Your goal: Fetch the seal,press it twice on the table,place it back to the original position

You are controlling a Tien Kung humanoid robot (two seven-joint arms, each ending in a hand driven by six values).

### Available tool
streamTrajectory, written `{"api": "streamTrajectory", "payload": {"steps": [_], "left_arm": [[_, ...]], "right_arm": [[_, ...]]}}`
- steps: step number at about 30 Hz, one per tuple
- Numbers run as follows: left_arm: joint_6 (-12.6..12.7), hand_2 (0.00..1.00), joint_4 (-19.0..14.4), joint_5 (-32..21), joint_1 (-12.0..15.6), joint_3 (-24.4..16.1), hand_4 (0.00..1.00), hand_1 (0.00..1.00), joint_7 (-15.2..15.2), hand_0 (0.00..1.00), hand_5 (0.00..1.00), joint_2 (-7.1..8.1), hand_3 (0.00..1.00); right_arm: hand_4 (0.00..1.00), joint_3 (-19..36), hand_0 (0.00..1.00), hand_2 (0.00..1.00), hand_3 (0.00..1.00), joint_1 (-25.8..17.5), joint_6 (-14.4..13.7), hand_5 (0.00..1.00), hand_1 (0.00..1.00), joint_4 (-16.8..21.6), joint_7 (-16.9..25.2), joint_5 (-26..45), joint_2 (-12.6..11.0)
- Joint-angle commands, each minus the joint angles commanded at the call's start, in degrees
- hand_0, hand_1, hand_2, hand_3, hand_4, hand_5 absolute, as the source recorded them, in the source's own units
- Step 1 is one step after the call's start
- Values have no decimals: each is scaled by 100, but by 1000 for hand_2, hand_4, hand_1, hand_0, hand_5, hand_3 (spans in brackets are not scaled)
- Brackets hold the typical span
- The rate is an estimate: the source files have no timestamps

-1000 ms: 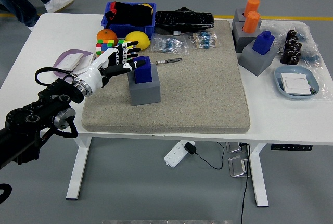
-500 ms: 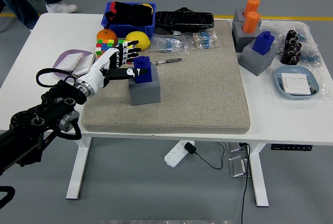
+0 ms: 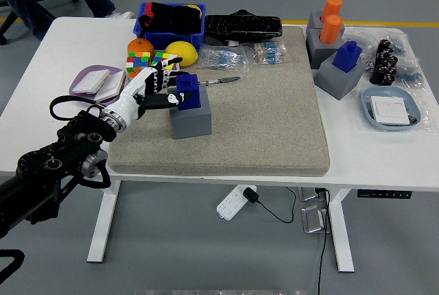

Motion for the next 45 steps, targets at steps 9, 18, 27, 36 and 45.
{"api": "streamTrajectory", "payload": {"steps": [9, 18, 27, 36, 45], "left_arm": [[33, 750, 23, 64, 85, -66, 773, 795, 45, 826, 2, -78, 868], [54, 651, 19, 101, 128, -95, 626, 707, 89, 778, 2, -124, 788], [105, 522, 24, 64, 159, -117, 573, 597, 70, 759, 2, -157, 769], [167, 444, 34, -29, 163, -159, 539, 531, -23, 754, 2, -171, 741], [196, 444, 26, -59, 160, -225, 540, 543, -86, 758, 2, -176, 730]], "right_arm": [[767, 59, 758, 648, 614, -9, 1, 483, 669, -4, 4, -18, 23], [773, 85, 758, 647, 613, -11, 4, 486, 670, -3, 6, -21, 44], [775, 102, 759, 647, 612, -2, 7, 486, 671, -2, 8, -19, 69], [777, 112, 759, 648, 612, -2, 7, 487, 670, -3, 15, -18, 66], [779, 98, 759, 648, 613, -9, 11, 489, 671, -6, 15, -7, 75]]}}
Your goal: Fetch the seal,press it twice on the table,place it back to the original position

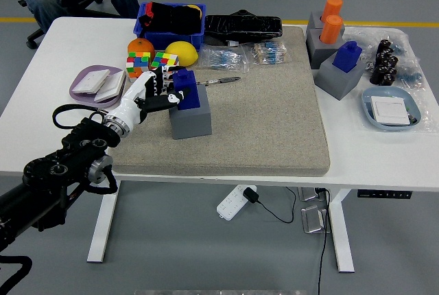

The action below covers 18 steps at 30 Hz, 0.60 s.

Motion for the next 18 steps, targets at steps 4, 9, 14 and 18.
{"api": "streamTrajectory", "payload": {"steps": [4, 9, 14, 18], "left_arm": [[8, 447, 1, 2, -6, -53, 546, 614, -25, 759, 2, 2, 707], [13, 451, -63, 52, -7, -233, 547, 629, -44, 764, 2, 24, 702], [6, 454, -92, 62, -36, -451, 564, 604, -71, 760, 2, 98, 693], [1, 454, -80, 56, -61, -578, 564, 604, -103, 760, 2, 241, 693]], "right_arm": [[782, 12, 759, 648, 612, 1, 3, 490, 671, 1, 3, 1, 5], [783, 26, 759, 648, 612, -5, 3, 491, 670, -2, 7, 0, -1], [784, 27, 759, 648, 613, -1, 9, 493, 671, 2, 9, 0, -2], [784, 38, 759, 648, 613, -2, 12, 493, 671, 4, 11, -3, -5]]}}
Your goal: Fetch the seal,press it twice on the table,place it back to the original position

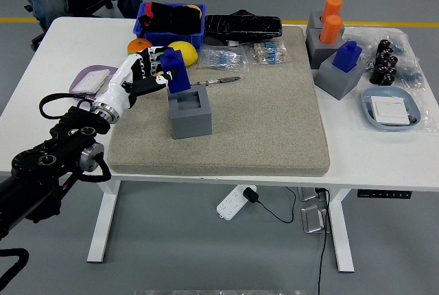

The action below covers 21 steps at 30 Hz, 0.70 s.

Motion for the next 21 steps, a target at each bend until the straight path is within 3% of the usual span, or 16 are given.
{"api": "streamTrajectory", "payload": {"steps": [5, 10, 21], "left_arm": [[12, 453, 50, 38, 34, -185, 567, 601, -26, 753, 2, 159, 690], [43, 454, 158, 132, 178, -436, 567, 616, -25, 748, 2, 167, 686], [113, 455, 515, 130, 501, -399, 574, 613, -20, 746, 2, 158, 679]], "right_arm": [[785, 15, 759, 648, 613, -17, -5, 494, 671, -7, 2, -7, -15], [786, 22, 759, 648, 613, -10, -1, 493, 671, -3, 2, -8, -2], [787, 37, 760, 648, 613, -11, -4, 494, 671, -2, 8, -17, -2]]}}
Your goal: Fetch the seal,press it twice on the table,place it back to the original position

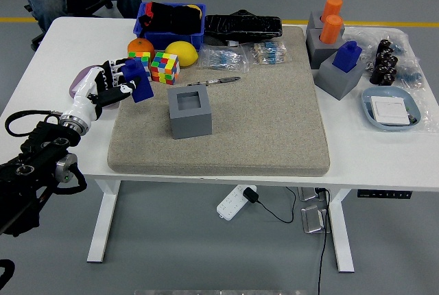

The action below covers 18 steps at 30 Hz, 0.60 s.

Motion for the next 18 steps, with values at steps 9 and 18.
{"api": "streamTrajectory", "payload": {"steps": [9, 18], "left_arm": [[21, 456, 61, 17, 163, -23, 582, 612, 2, 745, 2, -42, 679], [78, 458, 68, 41, 312, -86, 593, 611, -6, 736, 2, -108, 669]], "right_arm": [[787, -28, 760, 648, 613, 4, 2, 494, 671, 11, 3, 1, 0], [788, -52, 760, 648, 614, 18, 10, 495, 671, 14, 18, 11, -15]]}}
